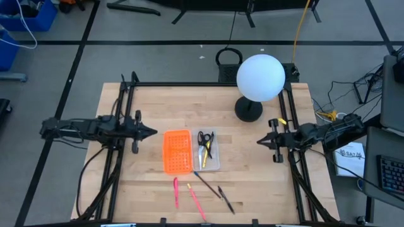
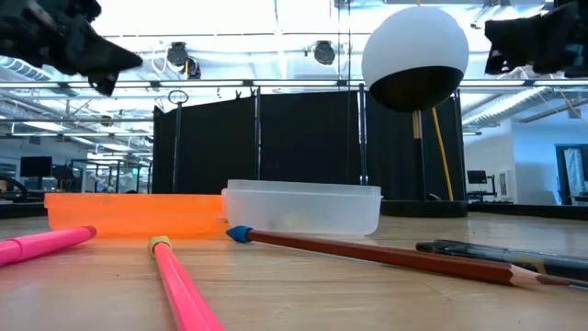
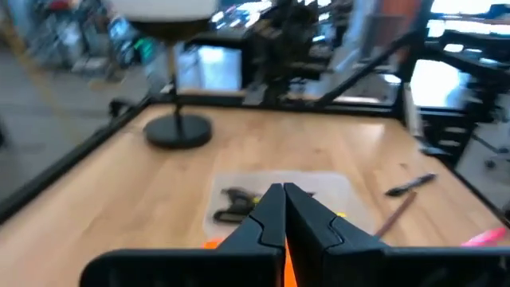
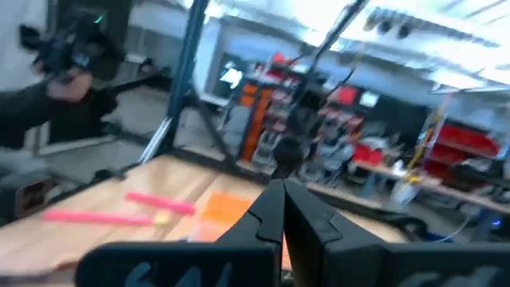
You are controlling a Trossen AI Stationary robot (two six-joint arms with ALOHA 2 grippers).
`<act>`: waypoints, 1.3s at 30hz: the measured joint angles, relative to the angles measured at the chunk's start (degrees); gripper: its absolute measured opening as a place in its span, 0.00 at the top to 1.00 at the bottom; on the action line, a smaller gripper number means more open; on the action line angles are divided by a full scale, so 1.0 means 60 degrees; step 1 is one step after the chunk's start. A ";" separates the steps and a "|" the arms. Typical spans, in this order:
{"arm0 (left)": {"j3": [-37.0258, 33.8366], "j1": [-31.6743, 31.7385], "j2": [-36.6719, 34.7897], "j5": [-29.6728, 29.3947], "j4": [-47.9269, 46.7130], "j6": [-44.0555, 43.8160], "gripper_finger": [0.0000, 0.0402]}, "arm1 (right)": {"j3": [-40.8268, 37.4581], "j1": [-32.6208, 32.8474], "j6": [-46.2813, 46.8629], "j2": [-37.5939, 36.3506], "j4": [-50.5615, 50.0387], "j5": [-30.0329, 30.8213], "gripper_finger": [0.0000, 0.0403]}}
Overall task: Pick & place school supplies into a supply box
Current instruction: Put the pink pen into the supply box
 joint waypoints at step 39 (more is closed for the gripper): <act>1.1048 -0.6078 1.3228 -0.3457 -1.0119 -1.6517 0.97 | -0.0050 -0.0004 0.1346 0.0015 -0.0374 0.1514 1.00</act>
